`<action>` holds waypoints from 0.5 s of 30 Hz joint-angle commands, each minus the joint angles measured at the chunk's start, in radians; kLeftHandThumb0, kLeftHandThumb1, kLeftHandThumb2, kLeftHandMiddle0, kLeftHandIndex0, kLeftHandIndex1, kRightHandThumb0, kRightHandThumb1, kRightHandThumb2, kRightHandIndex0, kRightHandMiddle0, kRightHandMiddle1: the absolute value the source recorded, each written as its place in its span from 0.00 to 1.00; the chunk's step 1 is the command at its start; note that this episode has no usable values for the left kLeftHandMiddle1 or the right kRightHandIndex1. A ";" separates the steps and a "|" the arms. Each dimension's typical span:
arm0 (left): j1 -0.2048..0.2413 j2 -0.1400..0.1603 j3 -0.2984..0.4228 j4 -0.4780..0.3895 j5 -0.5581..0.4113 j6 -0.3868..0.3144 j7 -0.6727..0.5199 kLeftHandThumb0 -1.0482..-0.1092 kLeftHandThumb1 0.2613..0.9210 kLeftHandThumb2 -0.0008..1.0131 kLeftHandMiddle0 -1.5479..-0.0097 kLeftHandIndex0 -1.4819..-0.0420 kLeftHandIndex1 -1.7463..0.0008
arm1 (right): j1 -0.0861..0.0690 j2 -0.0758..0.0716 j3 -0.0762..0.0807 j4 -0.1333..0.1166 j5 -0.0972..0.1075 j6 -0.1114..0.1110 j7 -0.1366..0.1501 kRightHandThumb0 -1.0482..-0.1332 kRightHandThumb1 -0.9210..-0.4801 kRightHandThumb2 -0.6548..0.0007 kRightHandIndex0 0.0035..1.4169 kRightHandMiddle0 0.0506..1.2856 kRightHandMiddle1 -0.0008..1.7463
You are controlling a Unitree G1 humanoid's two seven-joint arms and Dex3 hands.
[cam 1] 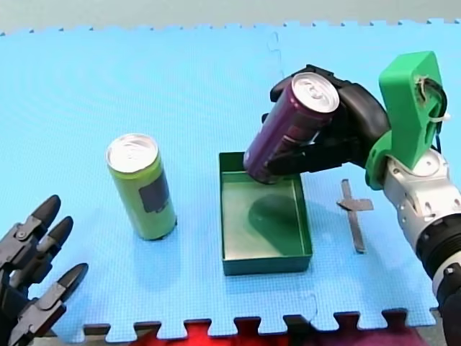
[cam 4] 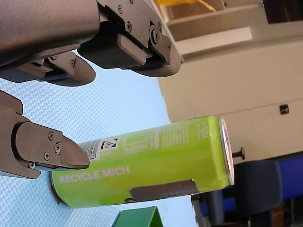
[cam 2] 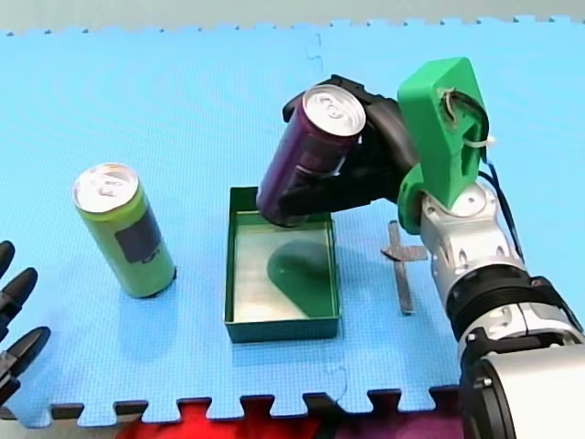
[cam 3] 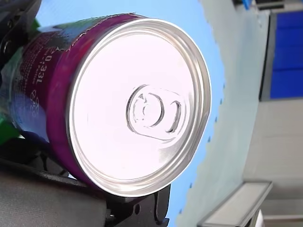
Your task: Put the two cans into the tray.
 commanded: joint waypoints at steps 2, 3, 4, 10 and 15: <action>0.007 0.000 -0.001 -0.010 -0.002 -0.003 0.002 0.00 1.00 0.13 0.70 0.70 1.00 | -0.002 -0.023 0.065 -0.010 -0.083 -0.100 -0.078 0.96 0.28 1.00 0.65 0.40 1.00; 0.008 -0.001 -0.001 -0.012 -0.002 -0.003 0.002 0.00 1.00 0.13 0.70 0.71 1.00 | 0.000 -0.030 0.089 -0.011 -0.118 -0.131 -0.113 0.96 0.28 1.00 0.65 0.40 1.00; 0.009 -0.001 -0.002 -0.014 -0.003 -0.003 0.001 0.00 1.00 0.13 0.70 0.71 1.00 | 0.002 -0.035 0.111 -0.011 -0.152 -0.163 -0.152 0.96 0.28 1.00 0.65 0.39 1.00; 0.012 -0.005 -0.004 -0.020 -0.018 0.001 -0.013 0.00 1.00 0.13 0.70 0.71 1.00 | 0.004 -0.045 0.155 0.007 -0.227 -0.262 -0.233 0.94 0.28 1.00 0.65 0.40 1.00; 0.012 -0.007 -0.004 -0.021 -0.031 0.003 -0.024 0.00 1.00 0.14 0.71 0.71 1.00 | -0.001 -0.053 0.188 0.027 -0.273 -0.301 -0.299 0.92 0.27 0.99 0.65 0.40 1.00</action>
